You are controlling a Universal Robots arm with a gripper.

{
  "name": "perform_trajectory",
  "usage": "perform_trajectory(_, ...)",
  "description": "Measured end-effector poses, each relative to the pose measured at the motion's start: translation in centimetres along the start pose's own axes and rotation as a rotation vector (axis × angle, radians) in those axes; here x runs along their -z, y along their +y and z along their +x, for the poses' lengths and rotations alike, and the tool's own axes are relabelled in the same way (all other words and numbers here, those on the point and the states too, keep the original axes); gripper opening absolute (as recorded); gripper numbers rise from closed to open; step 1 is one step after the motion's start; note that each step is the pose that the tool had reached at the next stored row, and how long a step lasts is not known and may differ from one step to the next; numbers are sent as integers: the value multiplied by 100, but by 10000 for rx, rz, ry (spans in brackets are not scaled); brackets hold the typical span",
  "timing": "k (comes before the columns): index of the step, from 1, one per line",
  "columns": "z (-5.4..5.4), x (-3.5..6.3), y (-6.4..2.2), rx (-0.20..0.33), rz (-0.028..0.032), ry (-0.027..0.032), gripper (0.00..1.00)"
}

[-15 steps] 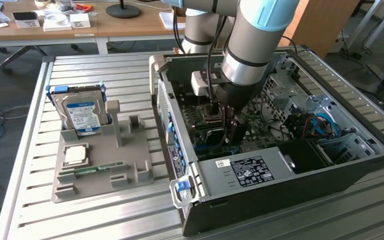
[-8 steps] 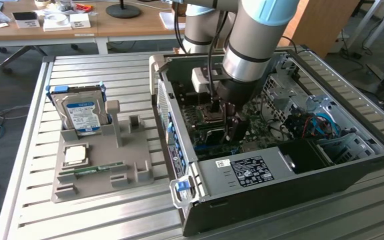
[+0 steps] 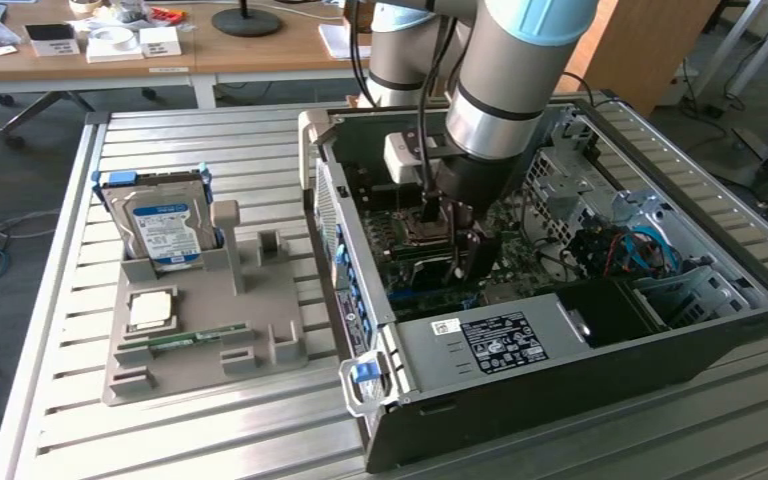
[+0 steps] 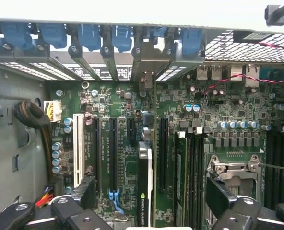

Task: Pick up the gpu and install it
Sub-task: 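Insert the gpu into the slot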

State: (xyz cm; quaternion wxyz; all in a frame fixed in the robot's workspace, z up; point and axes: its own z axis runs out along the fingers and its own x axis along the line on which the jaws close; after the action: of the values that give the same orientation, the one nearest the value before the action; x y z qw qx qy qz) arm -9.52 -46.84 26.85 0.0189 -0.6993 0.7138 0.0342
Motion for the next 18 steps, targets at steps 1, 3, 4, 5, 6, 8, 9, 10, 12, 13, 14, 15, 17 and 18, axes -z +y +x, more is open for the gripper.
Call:
perform_trajectory(1, 0, 0, 0, 19, 6, -1, 99)
perform_trajectory(3, 0, 1, -1, 46, 6, 1, 99)
perform_trajectory(4, 0, 2, 0, 46, 6, 3, 99)
perform_trajectory(5, 0, 2, 0, 46, 6, 3, 99)
perform_trajectory(6, 0, 2, -1, 47, 6, 3, 99)
perform_trajectory(8, 0, 2, 0, 47, 6, 3, 99)
perform_trajectory(9, 0, 3, 1, 48, 12, 3, 99)
perform_trajectory(10, 0, 6, 2, 48, 21, 3, 99)
perform_trajectory(12, 0, 6, 2, 59, 37, -9, 99)
perform_trajectory(13, 0, 5, 2, 63, 39, -10, 99)
perform_trajectory(14, 0, 6, 2, 66, 39, -10, 99)
perform_trajectory(15, 2, 7, 4, 67, 38, -6, 99)
perform_trajectory(17, 5, 7, 10, 70, 40, -8, 99)
perform_trajectory(18, 5, 6, 15, 70, 41, -10, 99)
